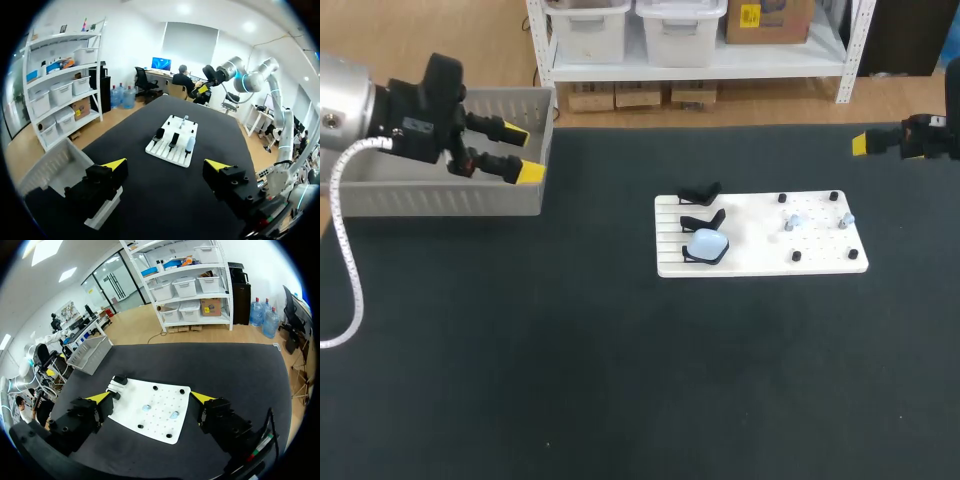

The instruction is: Pick up each earbud case from the left stands, insert the matching earbuds, close the lid, and place the case in the box.

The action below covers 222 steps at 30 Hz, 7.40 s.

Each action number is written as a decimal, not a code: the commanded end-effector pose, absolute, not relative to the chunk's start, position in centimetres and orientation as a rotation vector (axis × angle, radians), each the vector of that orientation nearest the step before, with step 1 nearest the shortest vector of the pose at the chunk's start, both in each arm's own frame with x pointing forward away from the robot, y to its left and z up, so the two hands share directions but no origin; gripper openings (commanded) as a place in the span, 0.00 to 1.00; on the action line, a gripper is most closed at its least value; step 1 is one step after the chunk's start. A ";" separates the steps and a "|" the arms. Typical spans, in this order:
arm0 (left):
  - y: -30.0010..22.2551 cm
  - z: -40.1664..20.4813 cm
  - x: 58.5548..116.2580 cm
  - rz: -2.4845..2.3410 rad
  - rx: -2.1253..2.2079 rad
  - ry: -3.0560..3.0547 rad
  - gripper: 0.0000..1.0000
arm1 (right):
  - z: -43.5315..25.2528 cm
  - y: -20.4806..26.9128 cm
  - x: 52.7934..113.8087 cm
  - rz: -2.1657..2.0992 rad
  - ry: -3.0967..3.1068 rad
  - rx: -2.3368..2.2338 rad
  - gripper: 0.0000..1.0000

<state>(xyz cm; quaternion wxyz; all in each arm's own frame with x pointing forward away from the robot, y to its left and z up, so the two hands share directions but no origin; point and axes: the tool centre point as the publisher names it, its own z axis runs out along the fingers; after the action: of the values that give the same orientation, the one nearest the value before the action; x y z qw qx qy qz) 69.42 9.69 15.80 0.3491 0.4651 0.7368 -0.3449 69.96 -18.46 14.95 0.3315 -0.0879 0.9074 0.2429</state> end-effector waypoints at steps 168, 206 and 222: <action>-12.6 0.9 66.7 -1.107 1.563 1.510 0.23 | 15.0 -18.5 69.9 0.634 2.372 -0.230 1.00; -14.9 9.7 62.6 -1.154 1.416 1.169 0.00 | 15.0 -18.5 69.9 0.634 2.372 -0.230 1.00; -14.1 9.4 62.2 -1.216 1.341 1.187 0.00 | 15.0 -18.5 69.9 0.634 2.372 -0.230 1.00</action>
<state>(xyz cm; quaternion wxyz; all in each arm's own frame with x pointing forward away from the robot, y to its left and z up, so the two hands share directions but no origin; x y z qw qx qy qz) 62.58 -14.46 9.59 0.4622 0.5525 0.4857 -0.4951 69.96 -18.46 14.96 0.3315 -0.0879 0.9074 0.2428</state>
